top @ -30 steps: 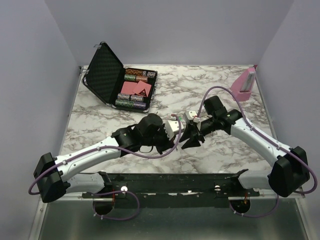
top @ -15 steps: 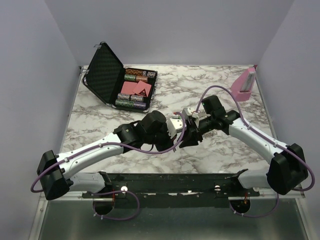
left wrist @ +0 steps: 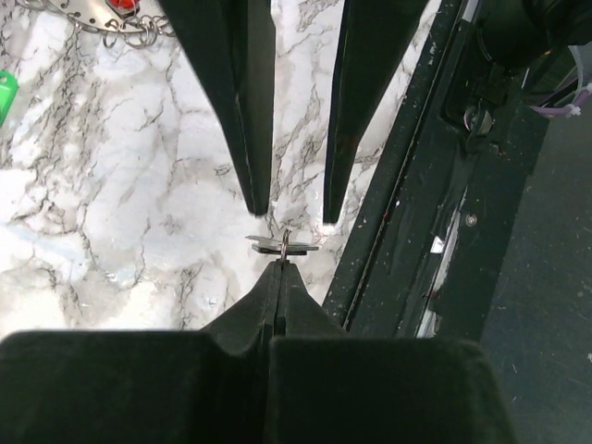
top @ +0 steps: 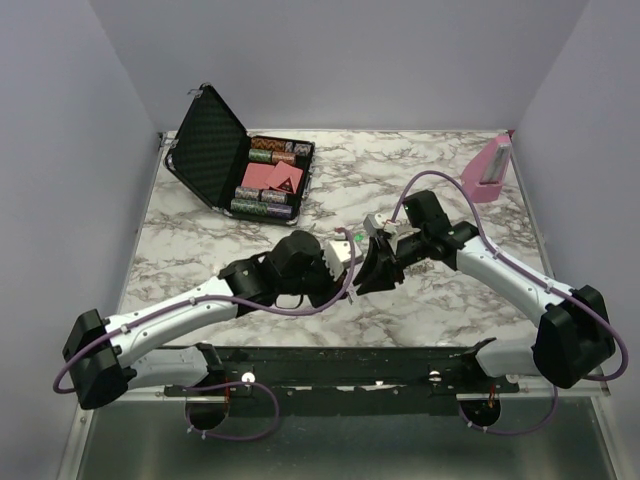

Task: Put the keys on the keyring

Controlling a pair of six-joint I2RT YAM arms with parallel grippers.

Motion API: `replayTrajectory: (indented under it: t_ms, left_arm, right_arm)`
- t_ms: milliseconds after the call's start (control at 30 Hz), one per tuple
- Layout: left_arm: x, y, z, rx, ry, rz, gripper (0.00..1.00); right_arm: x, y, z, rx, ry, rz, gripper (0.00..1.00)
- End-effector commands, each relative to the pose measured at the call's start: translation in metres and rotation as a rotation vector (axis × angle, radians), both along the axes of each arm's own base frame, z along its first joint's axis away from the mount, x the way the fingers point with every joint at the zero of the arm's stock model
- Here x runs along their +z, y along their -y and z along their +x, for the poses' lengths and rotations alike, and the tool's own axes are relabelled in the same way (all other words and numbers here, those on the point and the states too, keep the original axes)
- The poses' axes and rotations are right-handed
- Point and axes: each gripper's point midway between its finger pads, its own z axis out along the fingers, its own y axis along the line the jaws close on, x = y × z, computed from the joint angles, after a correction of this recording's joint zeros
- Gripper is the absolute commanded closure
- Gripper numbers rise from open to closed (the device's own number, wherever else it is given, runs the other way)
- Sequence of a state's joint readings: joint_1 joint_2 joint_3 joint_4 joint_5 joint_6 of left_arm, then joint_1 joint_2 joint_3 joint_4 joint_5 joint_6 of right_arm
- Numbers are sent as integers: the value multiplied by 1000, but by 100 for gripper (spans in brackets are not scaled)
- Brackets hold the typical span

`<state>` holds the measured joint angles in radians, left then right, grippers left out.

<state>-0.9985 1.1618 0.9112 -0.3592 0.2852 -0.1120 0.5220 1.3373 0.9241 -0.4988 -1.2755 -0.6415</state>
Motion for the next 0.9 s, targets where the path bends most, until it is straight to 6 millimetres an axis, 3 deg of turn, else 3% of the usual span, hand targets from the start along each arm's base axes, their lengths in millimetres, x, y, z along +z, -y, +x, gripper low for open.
replayTrajectory:
  t_ms: [0,200,467,867]
  left_arm:
    - [17,2,4,49,50,-187,100]
    - [11,-4,4,59,68,-240,100]
    - [1,-16,15,57,90,-21,100]
    - [8,-6,10,-12,52,7,100]
  right_arm:
    - [7,1,-1,8,-8,21,63]
    - [11,5,-3,19,-4,35,64]
    - [-1,6,-1,10,24,11,59]
    - [0,5,4,-4,33,8,59]
